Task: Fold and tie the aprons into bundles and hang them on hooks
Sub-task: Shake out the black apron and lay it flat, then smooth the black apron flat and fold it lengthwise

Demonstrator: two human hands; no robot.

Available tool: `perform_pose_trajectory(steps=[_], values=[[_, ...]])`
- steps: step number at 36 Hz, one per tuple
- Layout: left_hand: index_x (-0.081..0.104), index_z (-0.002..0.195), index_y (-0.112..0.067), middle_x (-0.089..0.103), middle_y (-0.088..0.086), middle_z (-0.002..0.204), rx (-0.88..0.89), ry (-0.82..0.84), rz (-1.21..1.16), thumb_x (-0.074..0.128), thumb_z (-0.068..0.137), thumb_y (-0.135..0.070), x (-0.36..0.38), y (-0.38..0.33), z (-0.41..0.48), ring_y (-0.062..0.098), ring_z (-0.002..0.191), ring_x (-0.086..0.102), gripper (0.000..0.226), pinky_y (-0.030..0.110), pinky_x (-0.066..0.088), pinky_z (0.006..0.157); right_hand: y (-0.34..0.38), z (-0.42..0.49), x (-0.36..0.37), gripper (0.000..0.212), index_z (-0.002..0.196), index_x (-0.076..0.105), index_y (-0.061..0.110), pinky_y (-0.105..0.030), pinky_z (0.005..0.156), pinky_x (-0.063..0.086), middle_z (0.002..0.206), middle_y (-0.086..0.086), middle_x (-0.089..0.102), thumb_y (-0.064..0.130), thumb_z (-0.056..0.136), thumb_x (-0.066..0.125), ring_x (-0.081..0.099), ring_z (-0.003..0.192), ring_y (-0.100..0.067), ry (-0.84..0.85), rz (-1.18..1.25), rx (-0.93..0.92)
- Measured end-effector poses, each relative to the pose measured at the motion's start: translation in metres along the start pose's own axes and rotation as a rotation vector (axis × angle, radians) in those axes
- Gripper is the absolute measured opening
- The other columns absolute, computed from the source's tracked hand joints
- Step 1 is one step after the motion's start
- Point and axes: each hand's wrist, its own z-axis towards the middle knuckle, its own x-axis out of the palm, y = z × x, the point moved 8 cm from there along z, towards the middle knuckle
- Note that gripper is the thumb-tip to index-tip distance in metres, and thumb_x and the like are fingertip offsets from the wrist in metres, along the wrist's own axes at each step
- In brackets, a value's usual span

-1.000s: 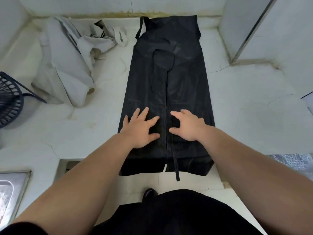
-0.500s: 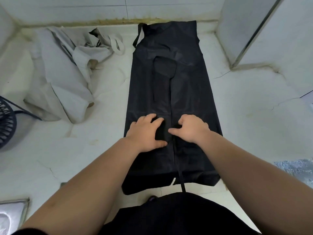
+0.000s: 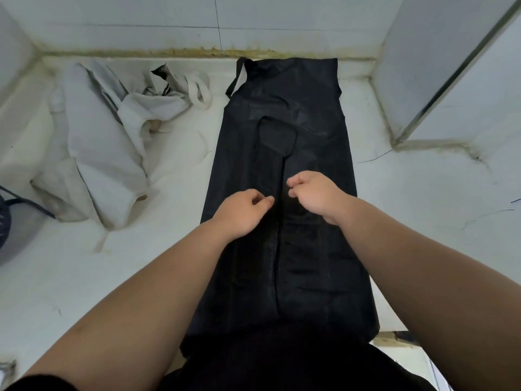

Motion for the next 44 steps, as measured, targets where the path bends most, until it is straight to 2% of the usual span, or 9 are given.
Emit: perform_pose_trajectory(steps=[3, 11, 19, 25, 28, 31, 36, 40, 44], values=[[0.054, 0.128, -0.018, 0.060, -0.001, 0.123, 0.004, -0.030, 0.046, 0.054, 0.091, -0.050, 0.004, -0.007, 0.013, 0.018, 0.111, 0.056, 0.049, 0.024, 0.039, 0.085, -0.002, 0.018, -0.017, 0.038, 0.132, 0.053, 0.012, -0.029, 0.102, 0.041, 0.135, -0.005, 0.052, 0.006, 0.095, 0.044, 0.049, 0.123, -0.021, -0.107, -0.086, -0.046], [0.053, 0.124, -0.016, 0.059, 0.000, 0.116, -0.006, -0.099, 0.100, 0.069, 0.082, -0.042, 0.008, -0.025, 0.047, 0.018, 0.105, 0.056, 0.052, 0.028, 0.045, 0.086, -0.006, 0.051, -0.020, 0.042, 0.137, 0.046, 0.012, -0.030, 0.099, 0.043, 0.130, -0.007, 0.055, 0.008, 0.095, 0.046, 0.052, 0.119, -0.023, -0.049, -0.156, -0.059], [0.056, 0.113, -0.012, 0.060, -0.004, 0.098, -0.012, 0.017, 0.085, 0.075, 0.080, -0.019, 0.010, -0.032, 0.074, 0.012, 0.090, 0.055, 0.039, 0.023, 0.045, 0.078, -0.014, 0.074, -0.022, 0.048, 0.140, 0.039, 0.014, -0.041, 0.093, 0.050, 0.120, -0.012, 0.061, 0.016, 0.093, 0.051, 0.061, 0.105, -0.032, 0.044, -0.131, -0.004], [0.058, 0.101, -0.016, 0.058, -0.008, 0.087, -0.009, 0.105, 0.066, 0.068, 0.084, -0.014, 0.007, -0.030, 0.080, 0.008, 0.079, 0.054, 0.019, 0.020, 0.041, 0.070, -0.005, 0.087, -0.025, 0.053, 0.140, 0.039, 0.014, -0.042, 0.088, 0.054, 0.113, -0.002, 0.053, 0.038, 0.095, 0.050, 0.061, 0.092, -0.024, 0.009, -0.049, 0.034], [0.058, 0.096, -0.013, 0.061, -0.002, 0.080, -0.070, 0.136, -0.110, 0.058, 0.088, -0.006, 0.008, -0.028, 0.082, 0.009, 0.066, 0.055, 0.012, 0.021, 0.046, 0.059, 0.001, 0.094, -0.032, 0.052, 0.136, 0.045, 0.013, -0.037, 0.096, 0.048, 0.122, -0.005, 0.058, 0.041, 0.094, 0.051, 0.058, 0.109, -0.026, -0.054, -0.048, -0.019], [0.054, 0.087, -0.016, 0.057, 0.003, 0.078, -0.204, 0.094, -0.505, 0.047, 0.094, -0.003, 0.004, -0.022, 0.081, 0.011, 0.063, 0.056, 0.016, 0.024, 0.051, 0.058, 0.000, 0.101, -0.035, 0.049, 0.129, 0.052, 0.012, -0.038, 0.096, 0.048, 0.116, -0.006, 0.061, 0.042, 0.092, 0.055, 0.058, 0.109, -0.025, -0.068, 0.054, 0.023], [0.055, 0.085, -0.018, 0.051, -0.002, 0.075, -0.243, -0.096, -0.573, 0.047, 0.097, -0.017, -0.028, -0.011, 0.087, 0.009, 0.049, 0.035, 0.015, 0.017, 0.029, 0.037, -0.003, 0.110, -0.030, 0.046, 0.113, 0.058, 0.004, -0.034, 0.089, 0.051, 0.112, -0.007, 0.060, 0.043, 0.089, 0.060, 0.058, 0.105, -0.022, 0.025, 0.188, 0.164], [0.059, 0.080, -0.020, 0.053, -0.008, 0.073, -0.147, -0.210, -0.349, 0.054, 0.096, -0.027, -0.053, -0.009, 0.093, 0.008, 0.060, 0.044, 0.018, 0.024, 0.036, 0.056, -0.001, 0.115, -0.021, 0.047, 0.119, 0.058, 0.003, -0.029, 0.075, 0.044, 0.108, -0.005, 0.058, 0.035, 0.086, 0.068, 0.054, 0.096, -0.019, 0.058, 0.176, 0.216], [0.060, 0.091, -0.017, 0.060, -0.005, 0.094, -0.113, -0.261, -0.126, 0.052, 0.097, -0.030, -0.066, -0.007, 0.094, 0.013, 0.087, 0.053, 0.017, 0.025, 0.038, 0.076, 0.001, 0.120, -0.017, 0.018, 0.103, 0.058, 0.004, -0.027, 0.070, 0.043, 0.093, -0.005, 0.053, 0.018, 0.091, 0.060, 0.049, 0.083, -0.018, 0.068, 0.159, 0.265]])
